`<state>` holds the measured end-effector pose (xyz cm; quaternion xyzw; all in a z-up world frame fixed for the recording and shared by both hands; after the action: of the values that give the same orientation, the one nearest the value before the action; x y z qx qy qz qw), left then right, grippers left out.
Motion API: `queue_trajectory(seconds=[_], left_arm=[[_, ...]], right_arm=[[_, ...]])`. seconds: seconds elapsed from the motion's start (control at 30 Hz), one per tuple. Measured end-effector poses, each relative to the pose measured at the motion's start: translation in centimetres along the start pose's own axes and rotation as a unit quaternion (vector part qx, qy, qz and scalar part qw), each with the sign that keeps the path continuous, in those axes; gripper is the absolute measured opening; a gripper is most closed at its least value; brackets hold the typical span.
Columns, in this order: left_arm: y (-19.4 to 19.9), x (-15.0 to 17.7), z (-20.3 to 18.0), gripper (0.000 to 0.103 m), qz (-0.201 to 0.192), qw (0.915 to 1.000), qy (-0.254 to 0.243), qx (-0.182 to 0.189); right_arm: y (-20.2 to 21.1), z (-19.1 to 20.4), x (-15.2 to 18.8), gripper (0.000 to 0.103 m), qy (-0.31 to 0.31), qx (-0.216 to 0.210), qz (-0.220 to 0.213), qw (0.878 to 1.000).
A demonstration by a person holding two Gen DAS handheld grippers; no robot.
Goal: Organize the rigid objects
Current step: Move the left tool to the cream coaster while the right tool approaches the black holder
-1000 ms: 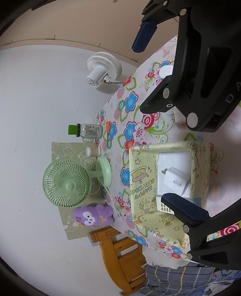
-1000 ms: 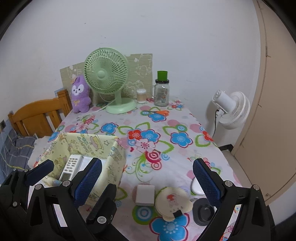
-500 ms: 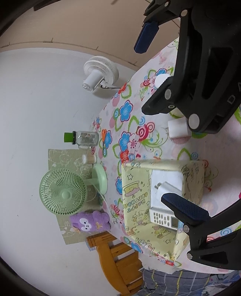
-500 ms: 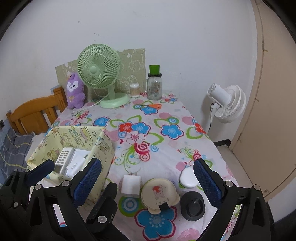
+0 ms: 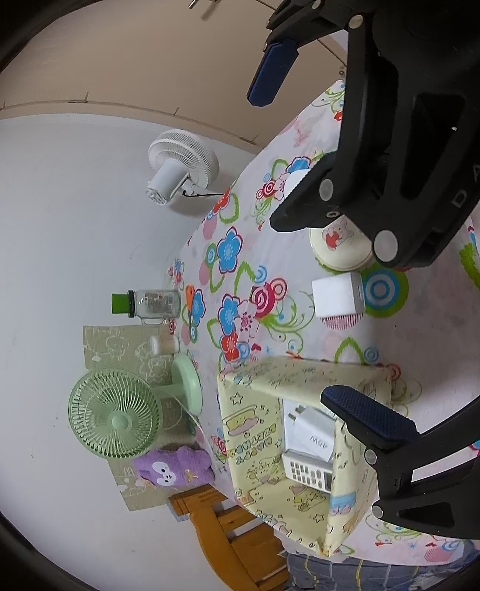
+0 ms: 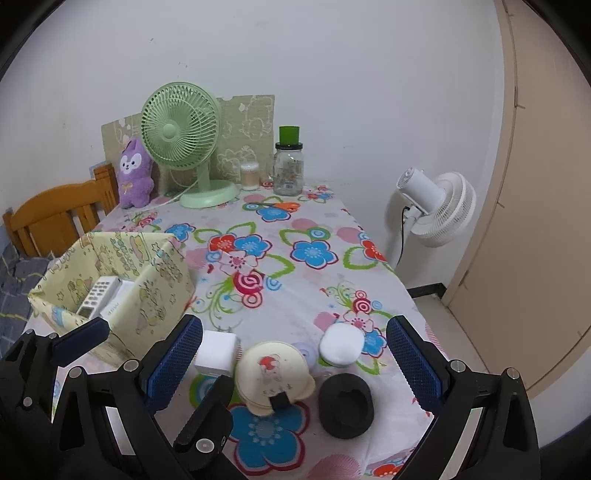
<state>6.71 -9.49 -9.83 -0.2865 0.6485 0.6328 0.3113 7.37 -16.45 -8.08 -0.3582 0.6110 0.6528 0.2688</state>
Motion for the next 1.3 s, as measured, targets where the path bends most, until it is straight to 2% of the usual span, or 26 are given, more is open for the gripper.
queue_trajectory(seconds=[0.37, 0.53, 0.67, 1.03, 1.2, 1.3], left_arm=[[-1.5, 1.6, -2.3, 0.103, -0.001, 0.9997, -0.017, 0.017], [-2.7, 2.2, -3.1, 0.103, 0.019, 0.9989, -0.027, 0.032], [-3.6, 2.6, -3.4, 0.103, 0.020, 0.9987, -0.034, 0.032], [-6.1, 4.8, -2.7, 0.103, 0.048, 0.9979, -0.035, 0.027], [-6.5, 5.5, -2.9, 0.103, 0.048, 0.9975, -0.044, 0.027], [-6.7, 5.7, -3.1, 0.103, 0.049, 0.9972, -0.048, 0.030]], right_arm=[[-0.9, -2.4, 2.1, 0.101, -0.012, 0.013, -0.005, 1.000], [-1.7, -3.2, 3.0, 0.101, -0.005, 0.021, -0.006, 1.000], [-2.2, -3.7, 3.5, 0.100, -0.007, 0.028, -0.011, 1.000], [-5.5, -4.7, 6.3, 0.089, -0.025, 0.009, 0.038, 0.999], [-6.1, -4.8, 7.4, 0.083, -0.026, 0.009, 0.053, 0.998], [-6.2, -4.9, 7.8, 0.076, -0.034, 0.008, 0.057, 0.998]])
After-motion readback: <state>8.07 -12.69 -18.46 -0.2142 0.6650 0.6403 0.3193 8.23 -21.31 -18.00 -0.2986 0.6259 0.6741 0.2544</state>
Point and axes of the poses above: each gripper's, at about its wrist camera, not at the fingertips, and y roughly against the way its jaws point, z to its left, x to its underside, the point moved 4 cm from there along -y, roughly the way its jaws point
